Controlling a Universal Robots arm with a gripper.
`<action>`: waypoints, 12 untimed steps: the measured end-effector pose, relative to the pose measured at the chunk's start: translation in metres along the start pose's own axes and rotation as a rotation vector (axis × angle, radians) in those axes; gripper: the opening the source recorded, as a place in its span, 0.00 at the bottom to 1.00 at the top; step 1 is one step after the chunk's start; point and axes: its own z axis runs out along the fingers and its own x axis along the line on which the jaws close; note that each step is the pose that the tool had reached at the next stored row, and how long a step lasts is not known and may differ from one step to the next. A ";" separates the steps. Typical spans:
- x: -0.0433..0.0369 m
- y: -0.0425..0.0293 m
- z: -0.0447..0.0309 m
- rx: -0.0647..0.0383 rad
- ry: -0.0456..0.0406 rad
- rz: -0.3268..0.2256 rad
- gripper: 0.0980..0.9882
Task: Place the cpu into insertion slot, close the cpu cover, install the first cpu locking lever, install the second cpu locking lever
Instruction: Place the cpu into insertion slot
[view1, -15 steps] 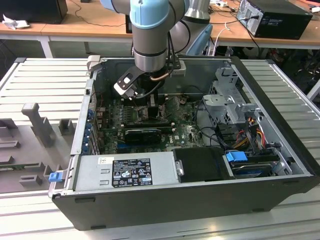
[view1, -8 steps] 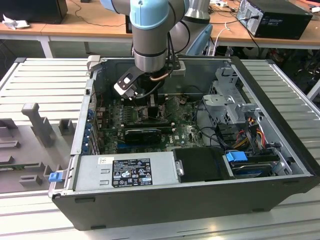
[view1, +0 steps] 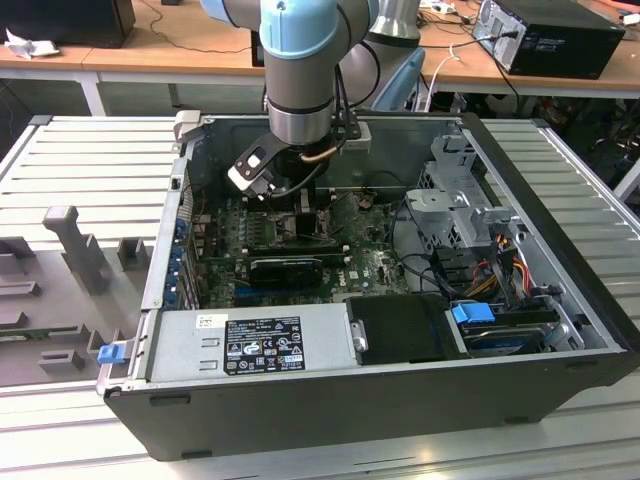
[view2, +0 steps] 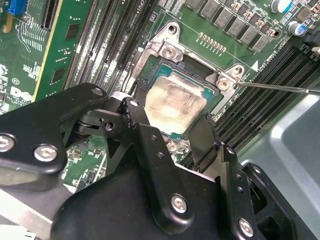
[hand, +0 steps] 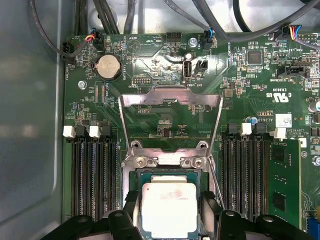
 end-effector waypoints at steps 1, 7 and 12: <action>0.0000 0.0001 0.0000 0.000 0.0004 0.000 0.57; 0.0000 -0.0003 -0.0004 0.000 0.0021 0.000 0.57; 0.0004 -0.0053 -0.0006 0.000 0.0024 0.000 0.57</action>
